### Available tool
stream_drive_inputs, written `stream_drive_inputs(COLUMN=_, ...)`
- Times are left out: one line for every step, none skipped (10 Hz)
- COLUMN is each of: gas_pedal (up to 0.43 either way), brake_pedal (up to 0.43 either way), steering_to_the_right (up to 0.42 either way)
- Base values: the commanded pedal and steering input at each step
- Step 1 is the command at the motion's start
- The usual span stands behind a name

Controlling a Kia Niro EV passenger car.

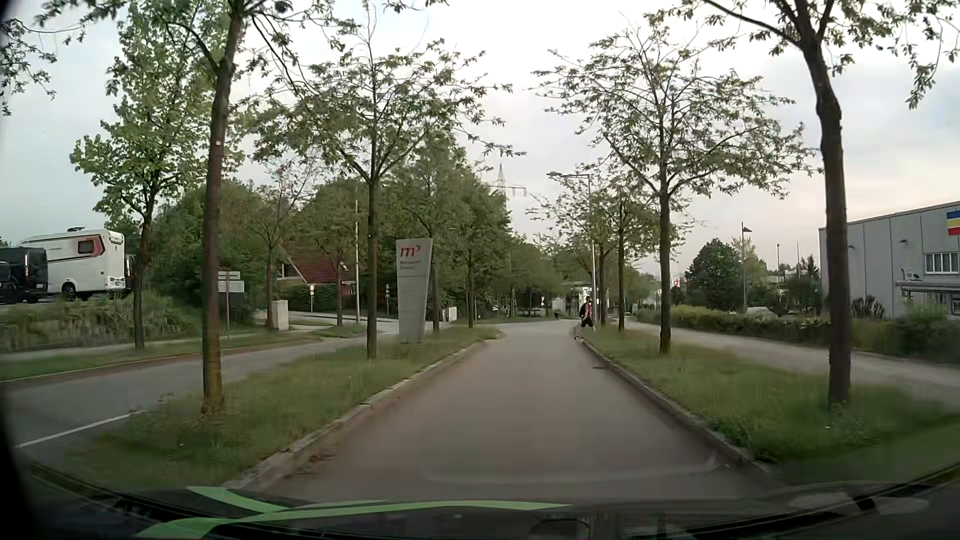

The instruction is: Follow the waypoints while adhering to traffic rules and regulations

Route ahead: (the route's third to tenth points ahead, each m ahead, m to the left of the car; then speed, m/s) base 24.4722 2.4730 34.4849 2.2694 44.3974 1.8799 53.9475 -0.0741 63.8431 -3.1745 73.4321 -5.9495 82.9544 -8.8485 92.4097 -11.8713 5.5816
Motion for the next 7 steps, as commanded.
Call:
stream_drive_inputs(gas_pedal=0.000, brake_pedal=0.000, steering_to_the_right=0.004)
stream_drive_inputs(gas_pedal=0.000, brake_pedal=0.000, steering_to_the_right=0.004)
stream_drive_inputs(gas_pedal=0.000, brake_pedal=0.000, steering_to_the_right=0.004)
stream_drive_inputs(gas_pedal=0.000, brake_pedal=0.000, steering_to_the_right=0.005)
stream_drive_inputs(gas_pedal=0.000, brake_pedal=0.000, steering_to_the_right=0.004)
stream_drive_inputs(gas_pedal=0.000, brake_pedal=0.000, steering_to_the_right=0.005)
stream_drive_inputs(gas_pedal=0.000, brake_pedal=0.000, steering_to_the_right=0.004)
